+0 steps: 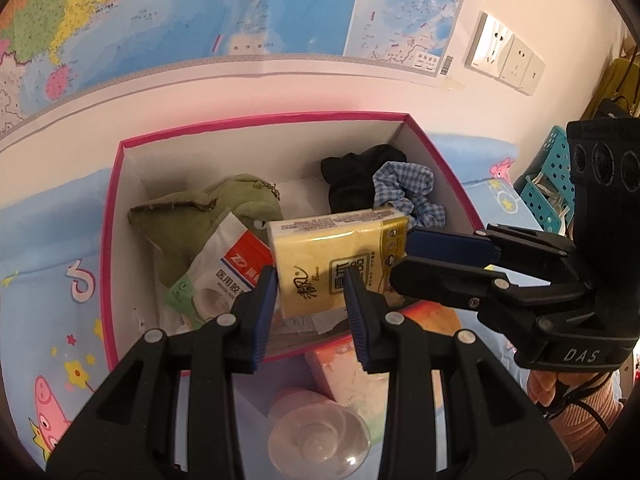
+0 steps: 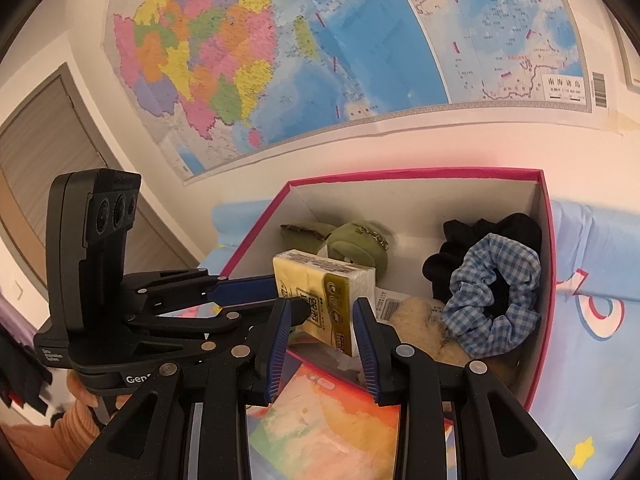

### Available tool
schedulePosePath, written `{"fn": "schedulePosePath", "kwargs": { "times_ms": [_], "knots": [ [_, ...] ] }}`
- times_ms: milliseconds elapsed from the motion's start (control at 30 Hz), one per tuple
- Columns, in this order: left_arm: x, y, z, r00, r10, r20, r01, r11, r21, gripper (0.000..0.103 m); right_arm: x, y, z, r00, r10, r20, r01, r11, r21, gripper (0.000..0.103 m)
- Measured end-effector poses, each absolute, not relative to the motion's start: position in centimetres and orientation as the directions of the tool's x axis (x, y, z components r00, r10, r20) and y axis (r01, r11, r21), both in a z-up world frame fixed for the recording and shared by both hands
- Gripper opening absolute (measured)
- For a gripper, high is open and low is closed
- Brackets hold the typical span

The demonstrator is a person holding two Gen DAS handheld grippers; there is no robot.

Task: Organize soft objects
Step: 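Lower the yellow tissue pack into the box and open the left gripper, then move the left gripper back to the pink floral tissue pack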

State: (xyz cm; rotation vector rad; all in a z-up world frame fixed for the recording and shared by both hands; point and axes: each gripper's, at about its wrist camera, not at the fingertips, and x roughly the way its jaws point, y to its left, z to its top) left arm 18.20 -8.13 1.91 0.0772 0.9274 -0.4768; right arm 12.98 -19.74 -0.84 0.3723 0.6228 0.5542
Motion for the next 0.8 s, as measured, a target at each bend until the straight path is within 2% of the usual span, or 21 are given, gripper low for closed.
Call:
{"fn": "schedulePosePath", "kwargs": {
  "times_ms": [300,467,567,633,667,733,800],
  "knots": [
    [18.6,-8.1,1.7,0.512,-0.344,-0.787,0.403,0.905,-0.133,0.036,13.8,-19.7,-1.3,0.680,0.570,-0.461,-0.345,0.804,0.485,0.033],
    [17.8,-7.4,2.1,0.545,-0.328,-0.772,0.390,0.914,-0.113,0.040,13.3,-20.2,-1.6,0.685,0.565,-0.460,-0.337,0.806,0.487,0.033],
    [16.5,-7.0,2.8,0.583,-0.321,-0.746,0.389,0.917,-0.090,0.045,12.6,-20.5,-1.6,0.689,0.564,-0.455,-0.337,0.805,0.488,0.033],
    [15.1,-6.6,3.4,0.624,-0.303,-0.720,0.378,0.924,-0.060,0.059,11.6,-20.7,-1.3,0.695,0.566,-0.444,-0.345,0.804,0.484,0.034],
    [14.3,-6.5,3.7,0.644,-0.295,-0.706,0.374,0.926,-0.046,0.062,10.9,-20.8,-1.2,0.697,0.567,-0.438,-0.353,0.804,0.479,0.035],
    [12.9,-6.1,4.2,0.672,-0.285,-0.683,0.369,0.929,-0.025,0.063,9.5,-21.0,-0.8,0.702,0.571,-0.427,-0.371,0.804,0.465,0.042],
    [11.1,-5.8,4.7,0.699,-0.278,-0.659,0.369,0.929,0.000,0.064,8.0,-21.0,-0.3,0.704,0.575,-0.418,-0.395,0.805,0.442,0.045]
  ]
}}
